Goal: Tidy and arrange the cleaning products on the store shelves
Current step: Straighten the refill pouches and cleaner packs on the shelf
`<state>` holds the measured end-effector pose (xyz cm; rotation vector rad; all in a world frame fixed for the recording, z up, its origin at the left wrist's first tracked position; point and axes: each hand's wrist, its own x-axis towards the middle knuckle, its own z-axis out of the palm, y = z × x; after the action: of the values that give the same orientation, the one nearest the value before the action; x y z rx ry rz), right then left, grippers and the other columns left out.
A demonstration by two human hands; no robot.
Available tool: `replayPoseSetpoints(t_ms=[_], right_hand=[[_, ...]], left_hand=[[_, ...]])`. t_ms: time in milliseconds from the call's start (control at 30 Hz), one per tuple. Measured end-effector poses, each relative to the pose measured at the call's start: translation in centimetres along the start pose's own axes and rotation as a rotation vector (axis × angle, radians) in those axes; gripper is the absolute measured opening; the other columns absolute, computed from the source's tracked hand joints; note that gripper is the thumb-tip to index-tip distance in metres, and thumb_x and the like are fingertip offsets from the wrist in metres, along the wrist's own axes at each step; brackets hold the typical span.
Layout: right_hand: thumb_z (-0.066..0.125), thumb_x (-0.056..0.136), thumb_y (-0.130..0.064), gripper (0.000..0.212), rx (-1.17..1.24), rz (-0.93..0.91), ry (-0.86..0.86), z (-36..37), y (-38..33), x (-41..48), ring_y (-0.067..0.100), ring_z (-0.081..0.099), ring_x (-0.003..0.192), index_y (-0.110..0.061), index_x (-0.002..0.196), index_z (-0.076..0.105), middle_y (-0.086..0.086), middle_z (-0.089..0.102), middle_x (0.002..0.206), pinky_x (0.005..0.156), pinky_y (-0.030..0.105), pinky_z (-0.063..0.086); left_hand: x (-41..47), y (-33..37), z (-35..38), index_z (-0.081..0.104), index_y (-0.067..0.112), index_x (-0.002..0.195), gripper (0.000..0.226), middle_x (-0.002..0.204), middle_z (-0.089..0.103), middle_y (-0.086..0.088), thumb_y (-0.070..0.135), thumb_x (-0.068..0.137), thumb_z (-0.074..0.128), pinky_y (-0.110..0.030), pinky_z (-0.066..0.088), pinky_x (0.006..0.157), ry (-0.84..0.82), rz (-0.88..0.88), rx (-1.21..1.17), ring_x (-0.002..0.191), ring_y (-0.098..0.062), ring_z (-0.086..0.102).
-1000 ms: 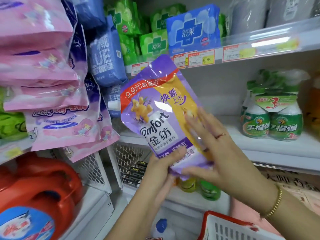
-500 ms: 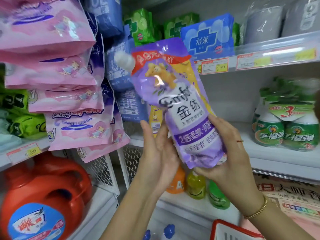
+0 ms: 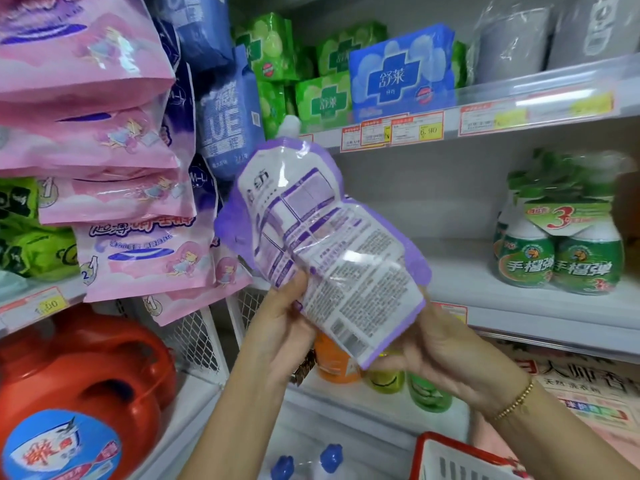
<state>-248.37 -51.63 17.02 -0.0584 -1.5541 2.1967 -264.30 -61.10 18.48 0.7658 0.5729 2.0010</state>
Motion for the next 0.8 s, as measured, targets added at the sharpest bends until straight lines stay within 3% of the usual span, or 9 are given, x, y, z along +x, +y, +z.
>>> replayPoseSetpoints(t_ms=[67,167,267,333,400,467,567,667,800], right_hand=[[0.042,0.092,-0.040,0.043,-0.101,-0.056,0.102,0.4,-1.0,0.0,0.032,0.068,0.099,-0.026,0.132,0.049,0.009,0.067,0.119,0.076,0.034,0.059],[0.060,0.079,-0.033,0.064,-0.225,-0.306,0.195,1.4,-1.8,-0.6,0.015,0.069,0.098,-0.045,0.137,0.034,-0.008,0.062,0.124,0.073,0.020,0.056],[0.085,0.063,-0.026,0.105,-0.925,-0.548,0.115,2.5,-0.2,-0.9,-0.004,0.042,0.130,-0.059,0.139,0.020,-0.016,0.020,0.155,0.101,0.018,0.041],[0.086,0.064,-0.018,0.108,-1.425,-0.739,0.240,2.4,1.5,0.1,0.009,0.029,0.141,-0.052,0.143,0.020,0.003,-0.010,0.160,0.108,0.020,0.035],[0.081,0.066,-0.007,0.101,-1.549,-0.847,0.371,2.3,2.7,1.3,0.035,0.029,0.141,-0.042,0.144,0.027,0.014,-0.003,0.159,0.093,0.034,0.050],[0.078,0.068,-0.008,0.095,-1.457,-0.837,0.469,2.3,2.9,2.1,0.028,0.041,0.134,-0.041,0.143,0.030,0.010,0.009,0.158,0.077,0.023,0.050],[0.077,0.070,-0.015,0.081,-1.039,-0.806,0.504,2.5,2.3,2.3,-0.007,0.043,0.124,-0.042,0.136,0.039,-0.001,0.031,0.151,0.089,0.009,0.042],[0.075,0.073,0.006,0.071,-0.485,-0.659,0.395,2.6,1.4,1.8,-0.001,0.057,0.112,-0.031,0.129,0.051,-0.013,0.061,0.125,0.084,0.015,0.050],[0.071,0.071,0.002,0.062,0.037,-0.287,0.174,2.3,1.8,1.5,0.030,0.061,0.114,-0.022,0.126,0.055,0.006,0.067,0.119,0.097,0.044,0.050]], left_hand=[[0.4,0.7,-0.2,0.059,0.003,0.124,0.095,0.114,0.069,-0.017,0.015,0.038,0.098,-0.040,0.058,0.073,0.059,0.039,-0.024,0.103,-0.026,0.068],[0.9,1.4,-0.3,0.064,0.002,0.115,0.090,0.111,0.070,-0.018,0.014,0.032,0.098,-0.042,0.059,0.069,0.142,0.074,-0.055,0.099,-0.027,0.070],[0.6,1.0,0.1,0.058,0.001,0.126,0.079,0.117,0.067,-0.019,0.021,0.055,0.089,-0.046,0.059,0.072,0.196,0.060,-0.081,0.104,-0.028,0.067],[0.3,0.7,0.8,0.057,0.003,0.127,0.052,0.115,0.068,-0.019,0.025,0.080,0.062,-0.043,0.059,0.075,0.200,0.066,-0.052,0.103,-0.027,0.068],[-0.2,0.5,1.6,0.058,0.003,0.122,0.041,0.110,0.071,-0.017,0.021,0.086,0.050,-0.038,0.060,0.074,0.156,0.111,-0.007,0.099,-0.025,0.070],[-0.3,0.8,1.9,0.053,0.002,0.130,0.048,0.116,0.068,-0.017,0.019,0.085,0.054,-0.038,0.058,0.084,0.105,0.179,0.051,0.106,-0.025,0.067],[-0.2,2.0,1.9,0.061,0.014,0.124,0.066,0.122,0.063,-0.008,0.038,0.067,0.082,-0.041,0.049,0.096,-0.036,0.220,0.166,0.114,-0.023,0.059],[0.5,2.6,1.5,0.069,0.027,0.100,0.059,0.104,0.066,0.005,0.054,0.050,0.088,-0.028,0.052,0.085,0.024,0.252,0.433,0.095,-0.010,0.063],[1.2,3.8,-0.6,0.061,0.016,0.112,0.073,0.097,0.069,0.001,0.038,0.050,0.091,-0.027,0.051,0.069,0.156,0.162,0.480,0.078,-0.011,0.066]])
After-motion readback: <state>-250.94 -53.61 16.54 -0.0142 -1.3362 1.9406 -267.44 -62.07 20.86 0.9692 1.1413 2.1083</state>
